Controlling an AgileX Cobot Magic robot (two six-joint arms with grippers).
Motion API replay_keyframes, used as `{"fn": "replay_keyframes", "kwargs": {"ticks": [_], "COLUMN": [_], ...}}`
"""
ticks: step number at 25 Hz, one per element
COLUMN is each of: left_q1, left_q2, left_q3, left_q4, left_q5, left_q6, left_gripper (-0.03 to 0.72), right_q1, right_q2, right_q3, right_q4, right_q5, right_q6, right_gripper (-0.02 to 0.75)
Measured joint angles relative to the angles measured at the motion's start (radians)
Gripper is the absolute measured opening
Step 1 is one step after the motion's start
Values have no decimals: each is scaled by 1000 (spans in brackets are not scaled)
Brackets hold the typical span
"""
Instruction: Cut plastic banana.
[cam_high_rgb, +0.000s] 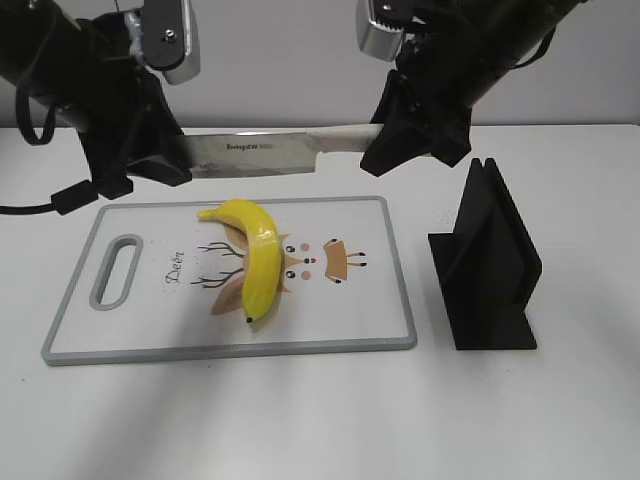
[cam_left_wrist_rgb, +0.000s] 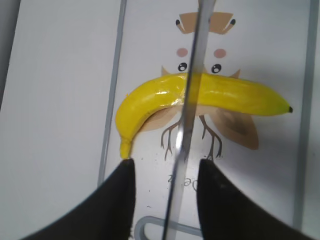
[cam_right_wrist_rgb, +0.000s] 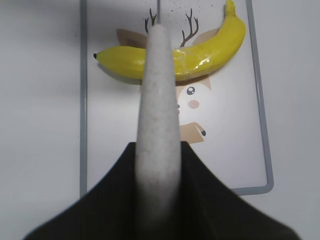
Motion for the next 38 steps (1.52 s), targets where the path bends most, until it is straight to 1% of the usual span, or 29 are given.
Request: {"fn": "replay_keyframes", "kwargs": {"ticks": [3, 5, 6, 8, 15, 20, 24, 31, 35, 38], "left_q1": [0, 0, 0, -1, -1, 0, 1, 5, 5, 5], "left_q2": [0, 1, 4, 8, 92, 249, 361, 371, 352, 325], "left_q3": [0, 0, 0, 0, 0, -2, -16, -25, -22, -16], "left_q4": [-5, -3, -3, -3, 5, -11, -43, -47, -49, -41], "left_q5": [-29, -35, -34, -37, -67, -141, -149, -137, -142, -139], "left_q6": [0, 5, 9, 12, 13, 14, 2, -6, -13, -19], "left_gripper": [175, 58, 30, 4, -13, -16, -16, -15, -15, -16], "right_q1": [0, 0, 0, 0, 0, 0, -4, -4, -4, -2], "right_q2": [11, 20, 22, 33, 125, 234, 319, 332, 348, 349], "right_q3": [0, -3, -8, -19, -36, -36, -45, -81, -145, -186], "right_q4": [3, 0, -5, -16, -28, -43, -41, -45, -63, -77], "right_q5": [-26, -45, -49, -50, -77, -138, -136, -100, -45, -11], "right_q6": [-2, -11, -20, -31, -41, -44, -39, -22, -6, 49], "right_gripper": [167, 167, 169, 169, 172, 171, 177, 179, 179, 185]}}
